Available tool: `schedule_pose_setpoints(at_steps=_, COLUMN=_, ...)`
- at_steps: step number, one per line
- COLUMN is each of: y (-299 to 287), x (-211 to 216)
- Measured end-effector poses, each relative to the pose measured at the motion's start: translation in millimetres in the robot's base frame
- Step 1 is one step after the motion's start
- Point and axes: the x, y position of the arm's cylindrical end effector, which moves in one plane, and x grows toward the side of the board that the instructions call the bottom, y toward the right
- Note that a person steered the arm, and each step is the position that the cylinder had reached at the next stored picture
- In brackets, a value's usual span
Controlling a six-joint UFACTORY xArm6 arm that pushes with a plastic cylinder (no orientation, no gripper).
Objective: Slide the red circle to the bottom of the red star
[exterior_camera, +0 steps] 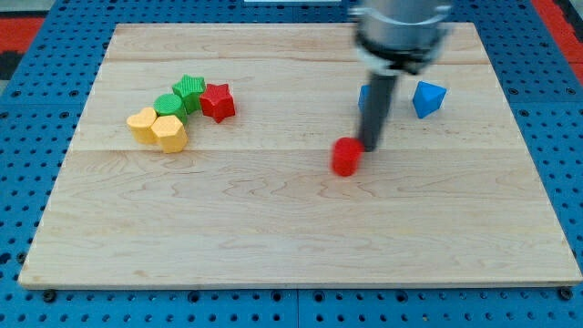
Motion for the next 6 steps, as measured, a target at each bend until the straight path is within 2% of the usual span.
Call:
schedule_pose_setpoints(at_steps=1, y=33.7, x=2.8)
schedule_pose_setpoints(at_steps=2, y=25.4, x=28.6)
schedule_pose_setpoints(at_steps=3, y=-48.8, x=29.2)
schedule_pose_setpoints(at_steps=5, y=-44.2, x=57.7)
schedule_pose_setpoints(at_steps=6, y=-88.4, x=50.6)
